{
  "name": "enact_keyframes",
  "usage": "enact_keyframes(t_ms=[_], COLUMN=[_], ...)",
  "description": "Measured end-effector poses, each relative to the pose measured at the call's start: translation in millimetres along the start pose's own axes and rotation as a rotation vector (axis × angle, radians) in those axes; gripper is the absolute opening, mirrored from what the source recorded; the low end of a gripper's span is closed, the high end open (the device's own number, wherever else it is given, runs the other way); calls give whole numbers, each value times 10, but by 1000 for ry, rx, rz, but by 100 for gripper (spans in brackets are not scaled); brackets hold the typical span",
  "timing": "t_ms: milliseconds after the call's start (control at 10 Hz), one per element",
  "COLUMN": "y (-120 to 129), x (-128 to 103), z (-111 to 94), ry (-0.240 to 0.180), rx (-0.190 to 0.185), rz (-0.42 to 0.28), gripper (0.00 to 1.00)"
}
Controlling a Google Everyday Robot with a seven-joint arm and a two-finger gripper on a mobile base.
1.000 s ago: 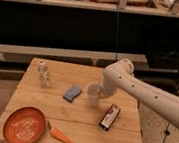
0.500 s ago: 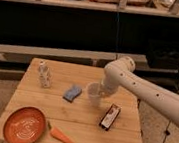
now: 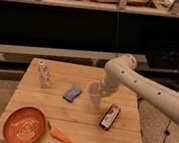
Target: Pick up the ceramic cup
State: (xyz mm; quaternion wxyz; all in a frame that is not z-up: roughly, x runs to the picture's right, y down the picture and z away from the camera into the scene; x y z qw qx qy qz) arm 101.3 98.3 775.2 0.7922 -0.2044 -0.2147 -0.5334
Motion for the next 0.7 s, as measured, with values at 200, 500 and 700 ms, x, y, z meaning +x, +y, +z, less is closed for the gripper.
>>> enact_keyframes(t_ms=[200,500,700], y=[-13,-43,-64], x=[0,10,29], z=[-35,-109,-136], ry=[-6,-12,-20], rx=[-1,-6,-8], rz=[-15,-43,-60], gripper=[10,3,6])
